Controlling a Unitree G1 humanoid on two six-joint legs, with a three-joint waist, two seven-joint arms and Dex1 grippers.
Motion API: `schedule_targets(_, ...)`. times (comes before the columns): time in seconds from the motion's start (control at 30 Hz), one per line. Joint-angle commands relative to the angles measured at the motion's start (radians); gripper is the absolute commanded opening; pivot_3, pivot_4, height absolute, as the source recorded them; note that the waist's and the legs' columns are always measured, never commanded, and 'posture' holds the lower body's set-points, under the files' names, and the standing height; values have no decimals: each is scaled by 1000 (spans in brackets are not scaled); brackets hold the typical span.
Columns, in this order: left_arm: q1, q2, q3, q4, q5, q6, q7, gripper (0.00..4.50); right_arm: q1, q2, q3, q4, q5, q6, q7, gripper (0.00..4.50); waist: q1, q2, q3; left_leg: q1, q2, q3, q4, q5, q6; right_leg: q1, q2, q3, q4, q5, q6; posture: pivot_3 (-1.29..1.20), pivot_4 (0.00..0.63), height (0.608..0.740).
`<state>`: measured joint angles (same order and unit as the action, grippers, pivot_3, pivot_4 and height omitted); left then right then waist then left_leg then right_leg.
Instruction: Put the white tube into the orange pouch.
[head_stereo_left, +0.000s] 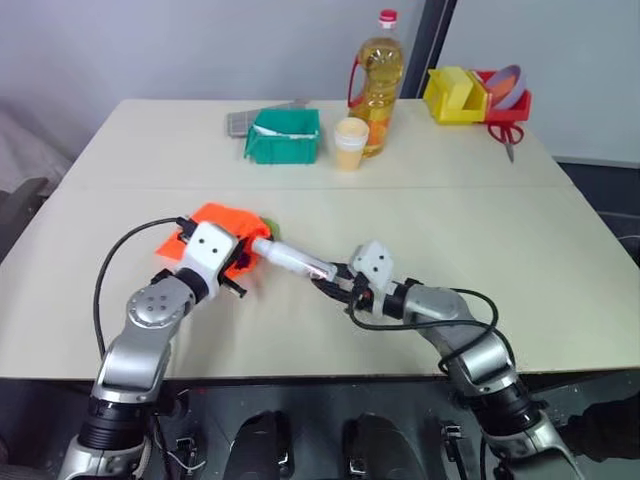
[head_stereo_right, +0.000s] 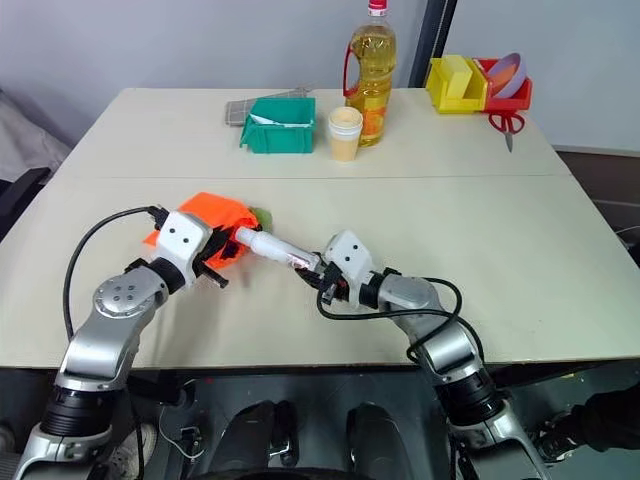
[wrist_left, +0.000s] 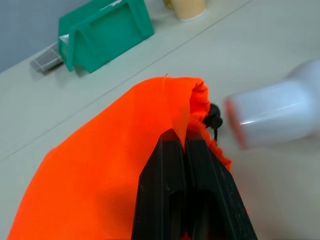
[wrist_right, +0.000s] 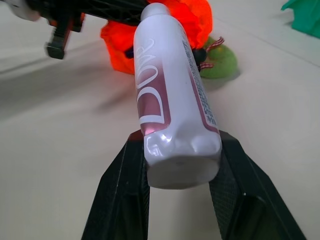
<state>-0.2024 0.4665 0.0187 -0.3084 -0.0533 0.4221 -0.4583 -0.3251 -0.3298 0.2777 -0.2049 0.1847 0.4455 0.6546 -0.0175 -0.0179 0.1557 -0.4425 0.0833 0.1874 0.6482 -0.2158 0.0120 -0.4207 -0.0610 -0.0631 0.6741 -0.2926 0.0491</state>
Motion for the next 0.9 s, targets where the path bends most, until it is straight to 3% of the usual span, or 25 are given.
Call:
schedule_targets(0.03,-9,2,3,-51,-11,0,-3,0,-29,38,6,-5,4,-11,-12,1138,0,0,0,0,0,0,0,0,0,0,0,0,0,0,0,0,150,740)
schedule_targets(0.43,7,-1,-31,-111,-53,-6,-60,0,-111,127,38,75,-46,-15,-45,1138,-1,0,0,0,0,0,0,0,0,0,0,0,0,0,0,0,150,740)
schedule_targets(0.9,32,8,-70,-224,-234,96,-192,0,-203,208,57,172,-99,-25,-91,1138,-3,0,0,0,0,1,0,0,0,-1,0,0,0,0,0,0,150,740)
